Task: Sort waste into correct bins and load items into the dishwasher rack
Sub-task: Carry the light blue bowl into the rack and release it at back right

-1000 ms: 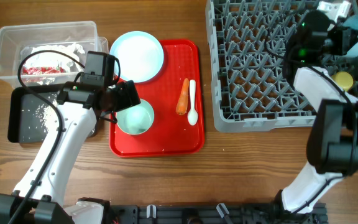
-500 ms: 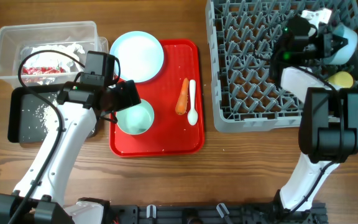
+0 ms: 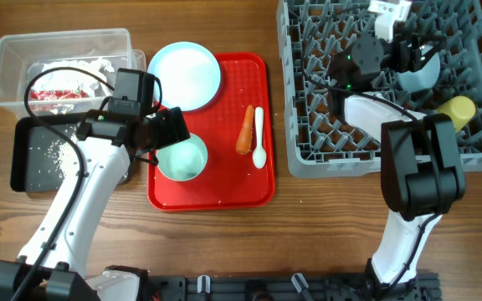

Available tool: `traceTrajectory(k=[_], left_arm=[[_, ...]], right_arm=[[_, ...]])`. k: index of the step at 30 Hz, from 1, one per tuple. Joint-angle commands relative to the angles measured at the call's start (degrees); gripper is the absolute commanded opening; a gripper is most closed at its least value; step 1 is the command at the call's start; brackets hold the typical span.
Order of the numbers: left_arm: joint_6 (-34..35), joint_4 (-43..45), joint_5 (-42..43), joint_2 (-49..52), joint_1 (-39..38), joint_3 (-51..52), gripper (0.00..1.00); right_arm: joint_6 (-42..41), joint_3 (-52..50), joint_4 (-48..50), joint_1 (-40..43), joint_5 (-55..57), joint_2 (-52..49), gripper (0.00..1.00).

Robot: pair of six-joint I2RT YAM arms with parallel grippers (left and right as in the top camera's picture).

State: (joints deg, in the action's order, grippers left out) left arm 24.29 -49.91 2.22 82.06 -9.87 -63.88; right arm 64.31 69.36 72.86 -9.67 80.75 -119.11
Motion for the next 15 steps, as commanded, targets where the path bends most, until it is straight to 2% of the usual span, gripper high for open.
traceTrajectory(k=[1, 9, 15], left_arm=[[0.35, 0.17, 0.52, -0.63, 0.24, -0.22, 0.92], [0.35, 0.13, 0.52, -0.63, 0.24, -0.22, 0.92], [0.35, 0.11, 0.52, -0.63, 0.24, -0.22, 0.92]], right_arm=[[7.58, 0.13, 8.68, -0.87, 3.91, 0.87, 0.65], [7.61, 0.13, 7.41, -1.73, 4.33, 4.72, 0.65], [6.29, 0.13, -1.25, -1.75, 2.64, 5.03, 0.67]])
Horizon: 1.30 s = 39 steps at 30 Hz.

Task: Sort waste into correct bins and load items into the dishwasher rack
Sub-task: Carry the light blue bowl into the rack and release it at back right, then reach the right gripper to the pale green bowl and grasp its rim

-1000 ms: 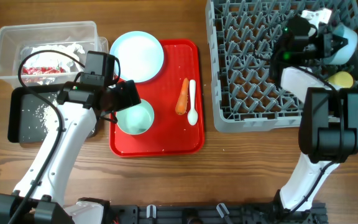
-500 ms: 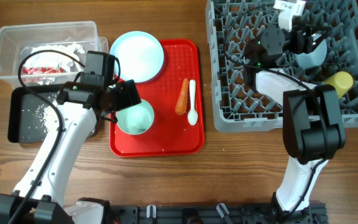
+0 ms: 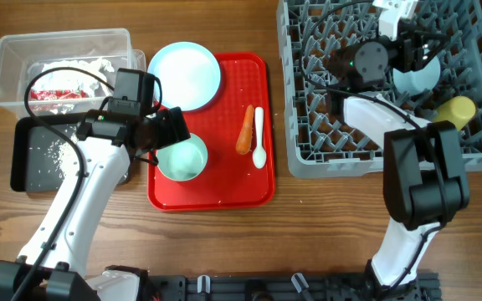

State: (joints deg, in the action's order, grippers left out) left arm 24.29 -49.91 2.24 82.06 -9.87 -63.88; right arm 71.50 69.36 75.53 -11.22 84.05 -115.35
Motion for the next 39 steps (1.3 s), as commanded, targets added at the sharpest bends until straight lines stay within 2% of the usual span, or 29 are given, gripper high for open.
traceTrajectory(k=[1, 6, 10, 17, 24, 26, 29, 34, 36, 39], left_arm=[[0.35, 0.11, 0.50, -0.63, 0.24, -0.22, 0.92], [0.33, 0.11, 0.50, -0.63, 0.24, -0.22, 0.92], [0.33, 0.11, 0.48, -0.63, 0.24, -0.22, 0.92], [0.33, -0.13, 0.50, -0.63, 0.24, -0.22, 0.93], [0.33, -0.35, 0.48, -0.63, 0.24, -0.22, 0.93], [0.33, -0.33, 0.48, -0.63, 0.24, -0.22, 0.94], [0.33, -0.33, 0.48, -0.63, 0.24, -0.22, 0.94], [0.33, -0.31, 0.02, -0.63, 0.26, -0.22, 0.94], [0.35, -0.35, -1.53, -0.63, 0.26, -0.22, 0.94], [0.37, -0.31, -2.60, -0.63, 0.55, -0.22, 0.94]], right_arm=[[-2.19, 0.13, -7.23, -0.24, -1.44, 1.46, 0.70], [-15.37, 0.13, -36.85, -1.33, -9.79, 4.74, 0.82], [-27.02, 0.13, -55.93, -1.97, -16.33, 8.68, 0.86], [-42.14, 0.13, -79.03, -1.84, -31.28, 18.03, 0.88], [-52.59, 0.13, -94.14, -1.84, -50.77, 25.70, 0.92], [-53.99, 0.13, -98.27, -1.84, -58.71, 27.15, 1.00], [-57.07, 0.13, -103.21, -1.84, -72.15, 28.96, 1.00], [-69.96, 0.13, -103.75, -1.84, -91.47, 32.44, 1.00], [-72.59, 0.13, -101.55, -1.97, -99.76, 33.44, 1.00], [-75.67, 0.13, -100.17, -3.19, -105.13, 33.42, 1.00]])
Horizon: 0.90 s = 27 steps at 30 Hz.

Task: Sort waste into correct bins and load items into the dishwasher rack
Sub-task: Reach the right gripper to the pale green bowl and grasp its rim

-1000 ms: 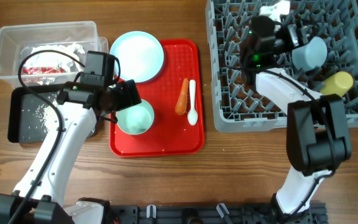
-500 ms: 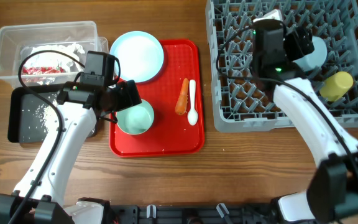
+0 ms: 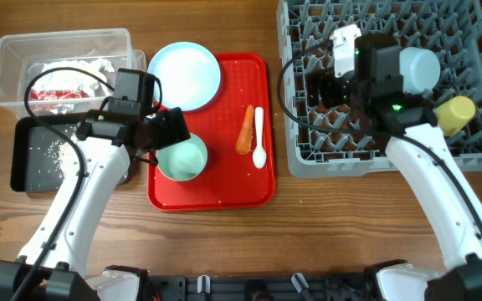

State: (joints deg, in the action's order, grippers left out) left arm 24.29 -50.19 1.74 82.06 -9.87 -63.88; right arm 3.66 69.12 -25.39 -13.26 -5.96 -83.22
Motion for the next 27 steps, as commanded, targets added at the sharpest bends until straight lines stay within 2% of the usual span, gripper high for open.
traceTrajectory(k=[1, 7, 11, 17, 27], left_arm=[[0.37, -0.07, -2.40, -0.63, 0.90, -0.22, 0.94], [0.42, -0.81, -2.67, -0.63, 6.21, -0.22, 0.97], [0.57, -2.27, -2.67, -0.63, 9.33, -0.22, 0.98], [0.55, -3.50, -2.71, -0.63, 12.98, -0.22, 1.00], [0.59, -5.97, -2.64, -0.63, 22.29, -0.22, 1.00]], right_arm=[[-8.20, 0.37, 0.50, -1.84, -15.63, 1.14, 1.00], [-8.81, 0.35, -1.92, -8.70, -14.60, 1.03, 1.00], [-12.33, 0.35, -2.51, -13.20, -11.63, 0.26, 0.99], [-14.82, 0.35, -2.45, -19.80, -10.34, -4.83, 0.96], [-19.61, 0.35, 2.56, -27.85, -7.06, -11.47, 0.92]])
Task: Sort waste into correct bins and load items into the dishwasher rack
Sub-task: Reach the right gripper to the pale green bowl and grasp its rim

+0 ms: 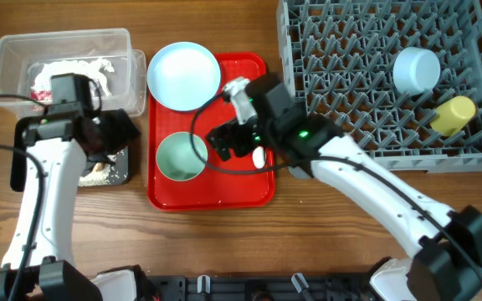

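Note:
On the red tray (224, 192) stand a pale green bowl (181, 157) and a light blue plate (183, 75). My right gripper (226, 140) hangs low over the tray's middle, just right of the bowl. It covers the spot beside the white spoon (259, 155), and no carrot shows. Whether its fingers are open or shut is hidden. My left gripper (111, 134) is over the black bin (117, 174), left of the tray, its jaws unclear. In the grey dishwasher rack (308, 50) sit a pale blue cup (416, 69) and a yellow cup (452, 114).
A clear plastic bin (65, 46) holding crumpled wrappers stands at the back left, touching the black bin. Pale scraps (97, 170) lie in the black bin. The rack fills the back right.
My right arm has left the rack and now reaches over the tray where the carrot lay. My left gripper has moved from the bowl's rim to above the black bin.
First my right gripper was at the pale blue cup at the rack's back right, while my left stayed at the green bowl. Then the cup stood alone in the rack with the right gripper beside it. Now the right is over the tray and the left over the black bin.

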Available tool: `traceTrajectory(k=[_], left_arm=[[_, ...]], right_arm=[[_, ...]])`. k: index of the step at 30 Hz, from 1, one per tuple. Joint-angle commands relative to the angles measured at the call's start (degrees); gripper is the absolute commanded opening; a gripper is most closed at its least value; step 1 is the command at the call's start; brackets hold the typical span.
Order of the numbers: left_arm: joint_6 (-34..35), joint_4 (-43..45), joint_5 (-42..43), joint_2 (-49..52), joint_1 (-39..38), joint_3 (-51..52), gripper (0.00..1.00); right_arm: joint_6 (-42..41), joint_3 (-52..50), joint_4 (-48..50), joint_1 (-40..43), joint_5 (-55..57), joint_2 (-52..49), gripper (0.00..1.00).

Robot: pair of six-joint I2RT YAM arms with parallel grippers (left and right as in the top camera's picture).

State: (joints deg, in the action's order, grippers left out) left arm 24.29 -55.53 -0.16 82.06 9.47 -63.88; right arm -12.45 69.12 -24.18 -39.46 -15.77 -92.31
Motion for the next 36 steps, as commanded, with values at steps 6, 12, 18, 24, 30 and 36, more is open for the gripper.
traceTrajectory(k=[6, 12, 18, 24, 30, 36], left_arm=[[0.59, -1.31, 1.42, -0.63, 6.14, -0.22, 1.00], [0.59, -1.31, 1.42, -0.63, 6.19, -0.22, 1.00], [0.59, -1.29, 2.08, -0.63, 6.19, -0.22, 1.00], [0.57, -1.31, 2.08, -0.63, 6.19, -0.22, 1.00], [0.57, -1.29, 2.05, -0.63, 6.19, -0.22, 1.00], [0.59, -1.31, 2.05, -0.63, 6.19, -0.22, 1.00]], right_arm=[[-5.95, 0.35, 8.20, -5.07, 3.93, -8.90, 0.80], [-10.27, 0.35, 10.56, -6.82, 6.78, -14.93, 0.75], [-12.00, 0.35, 11.74, -7.23, 6.80, -18.51, 0.57], [-12.02, 0.35, 11.61, -7.23, 6.99, -19.76, 0.37], [-13.53, 0.35, 11.06, -7.23, 6.95, -20.52, 0.21], [-13.66, 0.35, 11.06, -7.23, 6.97, -20.59, 0.14]])
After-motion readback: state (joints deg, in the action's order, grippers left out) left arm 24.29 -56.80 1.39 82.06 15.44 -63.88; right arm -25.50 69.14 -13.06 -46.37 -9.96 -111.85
